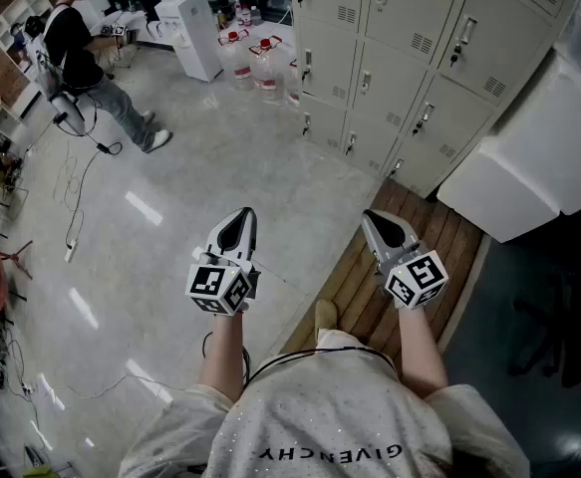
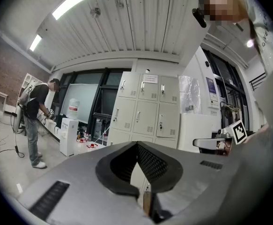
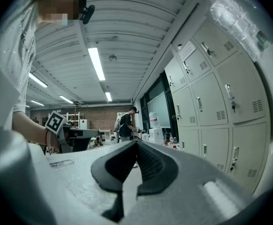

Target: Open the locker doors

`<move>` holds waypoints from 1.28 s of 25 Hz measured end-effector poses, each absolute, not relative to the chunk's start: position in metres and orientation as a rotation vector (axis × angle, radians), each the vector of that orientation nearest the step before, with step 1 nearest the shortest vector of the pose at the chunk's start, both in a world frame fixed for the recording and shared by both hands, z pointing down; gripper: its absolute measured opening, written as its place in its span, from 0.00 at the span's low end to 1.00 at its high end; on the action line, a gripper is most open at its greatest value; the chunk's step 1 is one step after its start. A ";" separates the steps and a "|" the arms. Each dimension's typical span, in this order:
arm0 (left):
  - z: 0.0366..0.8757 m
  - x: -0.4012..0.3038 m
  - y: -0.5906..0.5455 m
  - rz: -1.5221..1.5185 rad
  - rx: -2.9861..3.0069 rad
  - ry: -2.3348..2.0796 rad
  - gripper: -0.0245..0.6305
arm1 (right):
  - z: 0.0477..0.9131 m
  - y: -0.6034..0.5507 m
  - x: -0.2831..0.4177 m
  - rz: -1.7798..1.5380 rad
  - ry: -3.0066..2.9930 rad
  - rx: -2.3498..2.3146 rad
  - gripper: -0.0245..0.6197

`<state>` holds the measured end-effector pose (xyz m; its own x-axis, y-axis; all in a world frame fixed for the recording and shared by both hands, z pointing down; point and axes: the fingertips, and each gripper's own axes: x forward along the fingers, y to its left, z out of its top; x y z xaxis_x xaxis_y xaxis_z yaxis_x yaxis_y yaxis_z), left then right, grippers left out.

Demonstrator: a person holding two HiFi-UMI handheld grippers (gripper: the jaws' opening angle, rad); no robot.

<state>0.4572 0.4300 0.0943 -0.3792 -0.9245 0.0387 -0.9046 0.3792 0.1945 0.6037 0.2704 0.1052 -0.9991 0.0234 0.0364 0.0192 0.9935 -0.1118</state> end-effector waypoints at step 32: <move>0.150 0.210 0.260 -0.236 1.608 -2.613 0.04 | 0.154 0.071 0.342 0.211 -3.189 -0.089 0.03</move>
<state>0.2104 0.2599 0.1499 -0.4524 -0.8915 -0.0250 -0.8815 0.4428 0.1641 0.3417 0.0715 0.1535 -0.9969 0.0515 -0.0593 0.0589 0.9897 -0.1301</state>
